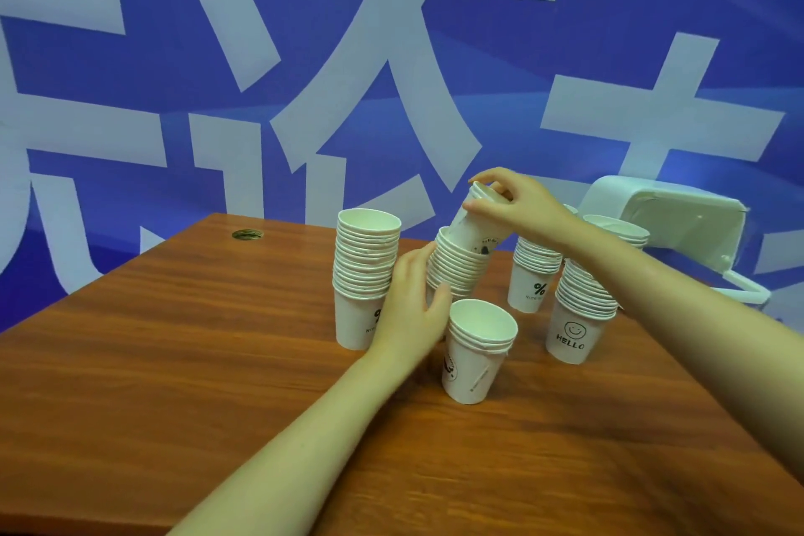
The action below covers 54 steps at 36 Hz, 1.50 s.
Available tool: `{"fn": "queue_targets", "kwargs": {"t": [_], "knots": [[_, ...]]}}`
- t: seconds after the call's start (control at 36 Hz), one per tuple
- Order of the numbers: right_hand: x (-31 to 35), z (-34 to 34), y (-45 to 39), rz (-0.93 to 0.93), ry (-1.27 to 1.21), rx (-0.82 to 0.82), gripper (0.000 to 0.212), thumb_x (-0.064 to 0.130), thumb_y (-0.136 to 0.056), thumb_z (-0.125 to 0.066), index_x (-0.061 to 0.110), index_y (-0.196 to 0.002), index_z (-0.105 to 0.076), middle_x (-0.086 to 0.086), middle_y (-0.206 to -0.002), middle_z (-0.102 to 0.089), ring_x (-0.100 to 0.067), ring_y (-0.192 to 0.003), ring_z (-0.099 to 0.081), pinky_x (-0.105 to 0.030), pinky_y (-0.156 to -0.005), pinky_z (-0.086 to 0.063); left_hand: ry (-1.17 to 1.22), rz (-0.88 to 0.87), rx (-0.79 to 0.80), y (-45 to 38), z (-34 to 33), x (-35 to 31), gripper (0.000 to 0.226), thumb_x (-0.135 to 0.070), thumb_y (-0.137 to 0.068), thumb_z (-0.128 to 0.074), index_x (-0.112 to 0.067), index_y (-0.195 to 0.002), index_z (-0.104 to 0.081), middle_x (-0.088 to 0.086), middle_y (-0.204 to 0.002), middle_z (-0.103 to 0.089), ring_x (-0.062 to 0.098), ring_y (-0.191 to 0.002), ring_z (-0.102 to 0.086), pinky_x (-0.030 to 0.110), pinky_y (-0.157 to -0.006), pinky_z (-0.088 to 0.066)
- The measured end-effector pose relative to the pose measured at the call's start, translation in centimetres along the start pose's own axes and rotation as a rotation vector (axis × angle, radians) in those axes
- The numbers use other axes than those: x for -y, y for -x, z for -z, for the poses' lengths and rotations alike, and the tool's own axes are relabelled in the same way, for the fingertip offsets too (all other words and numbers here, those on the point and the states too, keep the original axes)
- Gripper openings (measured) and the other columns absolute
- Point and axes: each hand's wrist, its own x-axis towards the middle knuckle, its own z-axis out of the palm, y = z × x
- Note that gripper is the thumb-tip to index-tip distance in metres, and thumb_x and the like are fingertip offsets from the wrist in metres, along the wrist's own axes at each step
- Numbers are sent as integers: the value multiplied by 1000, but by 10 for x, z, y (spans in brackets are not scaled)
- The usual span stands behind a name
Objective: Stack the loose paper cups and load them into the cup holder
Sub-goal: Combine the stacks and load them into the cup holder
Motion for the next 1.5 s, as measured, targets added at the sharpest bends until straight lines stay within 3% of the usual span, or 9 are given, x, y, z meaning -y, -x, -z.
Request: {"fn": "queue_targets", "kwargs": {"t": [0.17, 0.33, 0.47, 0.61, 0.75, 0.89, 1.0, 1.14, 1.5], "knots": [[25, 25, 20, 149, -352, -263, 38, 39, -89, -59, 23, -124, -64, 7, -122, -63, 11, -103, -58, -7, -80, -44, -23, 59, -4, -1, -3, 6, 50, -16, -99, -46, -23, -146, -34, -19, -130, -37, -27, -110, -33, -9, -86, -22], [12, 9, 79, 230, -106, 79, 49, 58, -80, -54, 41, -126, -59, 9, -115, -63, -1, -109, -56, -12, -89, -42, 29, 72, 1, 1, -3, 3, 50, -13, -99, -43, -29, -145, -35, -17, -133, -42, -26, -114, -34, -7, -90, -23], [-11, -21, 101, 241, 65, 164, 64, 65, -77, -55, 36, -134, -56, 16, -117, -54, 1, -111, -52, -16, -96, -38, 62, 114, 17, 6, -2, 2, 50, -15, -99, -45, -28, -146, -34, -14, -140, -39, -10, -124, -37, 16, -105, -31], [-15, -40, 104, 291, 145, 226, 68, 68, -81, -47, 33, -139, -51, 17, -123, -48, -5, -118, -46, -26, -103, -38, 85, 134, -39, 14, 5, -3, 44, -10, -99, -47, -19, -141, -43, -10, -136, -44, -15, -115, -42, -6, -82, -31], [-17, -48, 115, 357, 209, 241, 64, 57, -92, -29, 23, -145, -43, 1, -139, -48, -10, -127, -38, -26, -108, -30, 60, 64, -126, 27, 11, -13, 32, -8, -96, -50, -23, -124, -56, -12, -118, -53, -3, -110, -52, 5, -85, -42], [-25, -3, 107, 424, 122, -151, 45, 37, -96, -42, 12, -130, -58, -8, -127, -57, -17, -121, -47, -17, -106, -28, -19, 22, -76, 31, 7, -13, 29, -8, -95, -51, -23, -119, -59, -11, -112, -56, 5, -104, -56, 11, -81, -46], [-44, 65, 83, 187, 213, -490, 51, 46, -86, -58, 14, -126, -61, -12, -124, -55, -28, -121, -46, -26, -104, -30, -73, -143, -117, 30, 6, -26, 26, -7, -92, -50, -18, -113, -61, -8, -108, -56, 3, -98, -55, 15, -76, -48], [-65, 100, 72, -295, 205, -37, 70, 51, -82, -70, 22, -141, -46, -7, -141, -50, -18, -120, -49, -31, -91, -43, 47, -273, -129, 14, -24, -84, 28, -7, -88, -48, -20, -109, -61, -7, -105, -57, 0, -97, -54, 9, -78, -44], [-77, 107, 63, -192, 234, 58, 62, 48, -79, -74, 21, -132, -57, 3, -129, -58, -13, -115, -54, -22, -87, -39, 127, 1, -18, 10, -134, -108, 49, -14, -88, -53, -22, -136, -47, -4, -126, -48, 10, -118, -48, 24, -100, -42]]}}
